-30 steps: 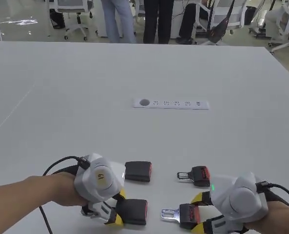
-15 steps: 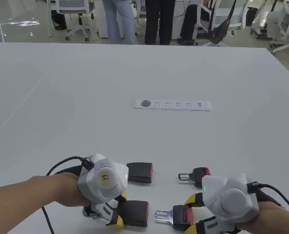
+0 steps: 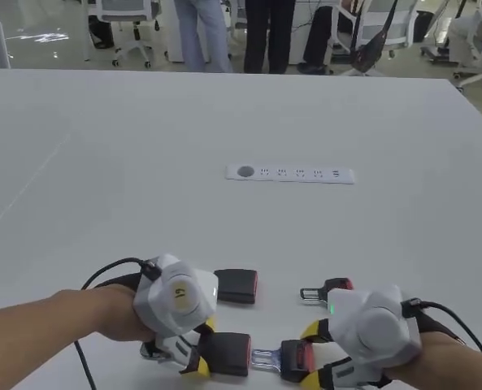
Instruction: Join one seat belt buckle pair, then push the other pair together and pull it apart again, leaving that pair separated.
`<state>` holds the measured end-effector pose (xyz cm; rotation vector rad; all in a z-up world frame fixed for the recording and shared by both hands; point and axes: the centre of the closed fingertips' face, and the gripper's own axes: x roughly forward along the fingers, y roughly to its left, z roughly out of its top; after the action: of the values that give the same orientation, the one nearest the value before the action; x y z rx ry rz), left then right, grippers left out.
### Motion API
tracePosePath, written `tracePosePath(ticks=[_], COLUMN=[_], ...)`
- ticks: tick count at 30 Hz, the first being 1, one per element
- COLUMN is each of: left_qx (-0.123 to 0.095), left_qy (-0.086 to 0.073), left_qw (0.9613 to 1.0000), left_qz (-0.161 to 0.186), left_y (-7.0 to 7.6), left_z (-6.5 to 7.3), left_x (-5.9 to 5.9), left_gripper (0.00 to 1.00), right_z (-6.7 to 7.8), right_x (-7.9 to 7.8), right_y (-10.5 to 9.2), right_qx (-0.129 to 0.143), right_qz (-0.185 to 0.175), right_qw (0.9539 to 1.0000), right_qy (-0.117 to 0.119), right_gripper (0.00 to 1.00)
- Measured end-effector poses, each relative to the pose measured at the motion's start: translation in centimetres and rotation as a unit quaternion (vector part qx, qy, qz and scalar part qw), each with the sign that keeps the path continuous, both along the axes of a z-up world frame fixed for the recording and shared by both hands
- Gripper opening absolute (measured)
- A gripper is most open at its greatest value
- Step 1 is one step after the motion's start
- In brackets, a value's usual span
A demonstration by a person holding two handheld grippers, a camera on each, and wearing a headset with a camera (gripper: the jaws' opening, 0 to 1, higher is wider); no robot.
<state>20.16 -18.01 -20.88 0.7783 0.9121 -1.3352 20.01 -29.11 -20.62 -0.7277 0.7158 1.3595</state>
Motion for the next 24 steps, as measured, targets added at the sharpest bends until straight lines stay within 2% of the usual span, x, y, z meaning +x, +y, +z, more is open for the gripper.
tracePosePath(ticks=[24], left_qx=[-0.002], left_qy=[0.001], left_qw=[1.0000], left_qz=[0.006], left_y=[0.0], left_z=[-0.1], left_x=[0.1], left_gripper=[0.32], right_z=[0.0], right_x=[0.0], right_y=[1.7], right_qx=[-0.002], right_qz=[0.009], right_qw=[1.0000], right_qy=[-0.001], right_gripper=[0.32])
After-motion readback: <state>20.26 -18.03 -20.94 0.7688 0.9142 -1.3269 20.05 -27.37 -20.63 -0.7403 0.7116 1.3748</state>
